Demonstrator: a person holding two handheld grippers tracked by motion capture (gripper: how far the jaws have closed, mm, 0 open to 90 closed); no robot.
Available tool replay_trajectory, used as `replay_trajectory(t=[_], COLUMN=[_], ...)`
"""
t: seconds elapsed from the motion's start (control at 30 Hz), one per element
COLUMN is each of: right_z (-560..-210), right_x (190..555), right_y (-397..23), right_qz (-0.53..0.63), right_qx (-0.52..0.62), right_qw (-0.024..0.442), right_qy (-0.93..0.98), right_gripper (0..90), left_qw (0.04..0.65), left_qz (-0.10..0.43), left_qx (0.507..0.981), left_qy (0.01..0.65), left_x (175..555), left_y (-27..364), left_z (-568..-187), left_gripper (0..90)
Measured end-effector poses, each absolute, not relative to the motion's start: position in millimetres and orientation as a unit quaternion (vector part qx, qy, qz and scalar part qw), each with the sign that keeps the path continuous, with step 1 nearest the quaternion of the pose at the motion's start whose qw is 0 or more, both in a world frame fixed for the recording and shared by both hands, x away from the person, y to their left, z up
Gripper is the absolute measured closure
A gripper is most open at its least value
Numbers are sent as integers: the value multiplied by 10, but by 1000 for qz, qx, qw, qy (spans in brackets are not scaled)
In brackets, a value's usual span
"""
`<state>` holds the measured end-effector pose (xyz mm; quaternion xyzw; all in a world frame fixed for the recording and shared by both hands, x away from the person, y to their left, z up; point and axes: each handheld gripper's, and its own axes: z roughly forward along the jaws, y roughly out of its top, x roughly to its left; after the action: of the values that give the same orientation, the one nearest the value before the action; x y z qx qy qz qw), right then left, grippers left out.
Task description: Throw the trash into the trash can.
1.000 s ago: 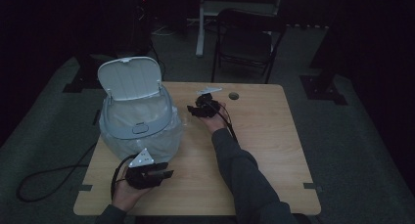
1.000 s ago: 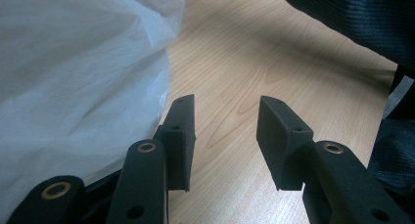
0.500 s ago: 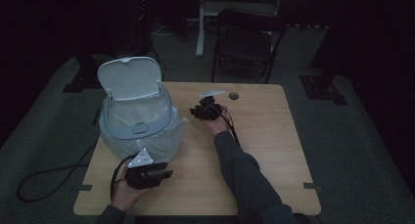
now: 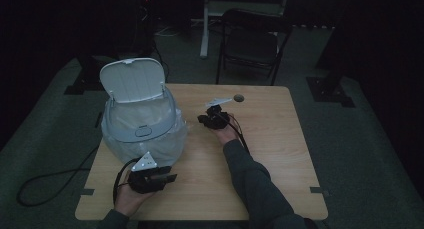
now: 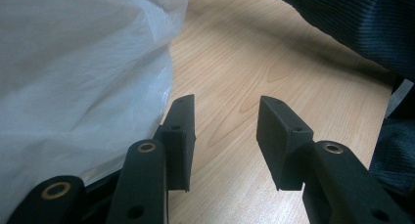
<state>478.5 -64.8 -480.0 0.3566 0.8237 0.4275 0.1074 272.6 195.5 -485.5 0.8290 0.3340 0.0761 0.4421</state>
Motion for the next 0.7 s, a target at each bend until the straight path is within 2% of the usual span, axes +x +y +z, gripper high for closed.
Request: replay_trajectory(t=[0.7], right_z=[-4728], right_x=[4523], right_y=[-835], right_qz=[430], right_qx=[333], right_qw=[125], right_qy=[830], right_gripper=[859], left_qw=[436], left_qz=[77], left_qx=[831], left_qy=[337], left_x=[2726], left_y=[1942], left_z=[-4891], left_gripper=[597])
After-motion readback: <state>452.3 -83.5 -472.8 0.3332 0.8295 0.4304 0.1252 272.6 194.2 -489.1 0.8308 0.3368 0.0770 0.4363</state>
